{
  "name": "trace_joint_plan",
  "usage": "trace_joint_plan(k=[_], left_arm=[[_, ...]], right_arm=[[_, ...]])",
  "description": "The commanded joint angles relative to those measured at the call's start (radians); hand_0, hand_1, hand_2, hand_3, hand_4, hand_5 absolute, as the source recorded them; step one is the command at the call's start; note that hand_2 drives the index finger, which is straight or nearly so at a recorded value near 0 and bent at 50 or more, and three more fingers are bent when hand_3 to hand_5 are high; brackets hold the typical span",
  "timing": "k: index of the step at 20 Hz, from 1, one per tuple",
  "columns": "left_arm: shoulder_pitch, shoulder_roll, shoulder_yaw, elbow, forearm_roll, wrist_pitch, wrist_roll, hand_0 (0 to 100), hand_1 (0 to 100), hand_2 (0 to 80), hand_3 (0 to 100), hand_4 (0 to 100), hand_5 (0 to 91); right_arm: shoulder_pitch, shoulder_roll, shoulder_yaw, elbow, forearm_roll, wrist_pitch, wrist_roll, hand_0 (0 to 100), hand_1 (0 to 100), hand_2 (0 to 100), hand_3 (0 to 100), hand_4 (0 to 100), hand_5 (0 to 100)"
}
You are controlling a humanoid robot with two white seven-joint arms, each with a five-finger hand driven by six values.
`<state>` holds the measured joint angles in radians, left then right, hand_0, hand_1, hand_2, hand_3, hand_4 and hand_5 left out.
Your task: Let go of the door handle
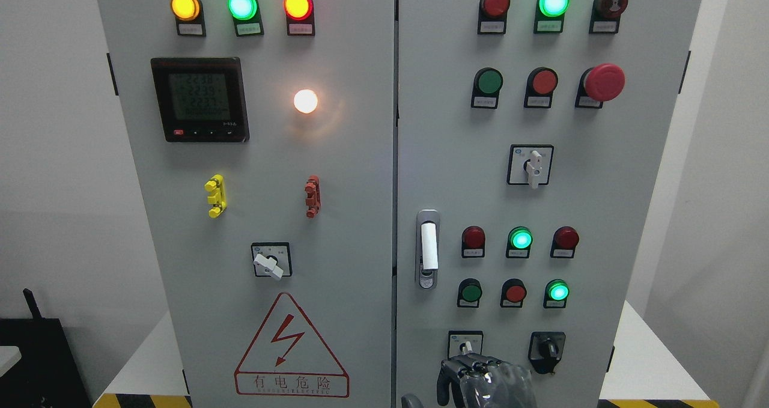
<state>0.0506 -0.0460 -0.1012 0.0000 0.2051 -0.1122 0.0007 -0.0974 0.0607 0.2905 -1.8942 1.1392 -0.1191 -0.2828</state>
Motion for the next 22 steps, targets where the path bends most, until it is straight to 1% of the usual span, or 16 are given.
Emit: trace_joint_plan(k=[1,2,3,4,11,15,18,20,22], left_arm=[[0.0,0.0,0.0,-0.031,-0.001,0.0,0.001,12,39,0.0,0,0,0.0],[0.0,0.0,0.0,-0.031,0.0,0.0,0.001,12,39,0.0,0,0,0.0],[0.0,0.0,0.0,-0.031,-0.001,0.0,0.001,12,39,0.0,0,0,0.0],[0.0,0.0,0.0,-0.031,0.0,0.0,0.001,12,39,0.0,0,0,0.0],[0.0,0.0,0.0,-0.031,0.0,0.0,0.001,12,39,0.0,0,0,0.0],[0.0,0.0,0.0,-0.031,-0.001,0.0,0.001,12,39,0.0,0,0,0.0],[0.0,0.0,0.0,-0.031,-0.001,0.0,0.001,12,39,0.0,0,0,0.0],[0.0,0.0,0.0,-0.031,0.0,-0.001,0.001,12,39,0.0,0,0,0.0],[0.0,0.0,0.0,-0.031,0.0,0.0,0.001,12,39,0.0,0,0,0.0]], right_arm=[[0.002,-0.001,-0.001,-0.003,-0.019,0.0,-0.013,26,0,100,100,95,92],[0.002,-0.001,-0.001,-0.003,-0.032,-0.001,-0.013,26,0,100,100,95,92],[0.002,-0.001,-0.001,-0.003,-0.033,0.001,-0.013,26,0,100,100,99,92],[0.002,-0.001,-0.001,-0.002,-0.035,0.001,-0.012,26,0,100,100,100,93],[-0.016,-0.005,-0.001,-0.005,-0.03,0.004,-0.004,29,0,100,100,100,96],[-0.021,-0.051,-0.004,-0.008,-0.006,0.004,-0.003,31,0,100,100,100,96],[-0.022,-0.059,-0.017,-0.008,0.031,0.004,-0.001,33,0,100,100,100,96],[-0.028,-0.058,-0.022,-0.01,0.074,0.001,0.001,34,0,100,100,100,96],[-0.044,-0.056,-0.024,-0.009,0.117,-0.001,0.016,35,0,100,100,100,96]])
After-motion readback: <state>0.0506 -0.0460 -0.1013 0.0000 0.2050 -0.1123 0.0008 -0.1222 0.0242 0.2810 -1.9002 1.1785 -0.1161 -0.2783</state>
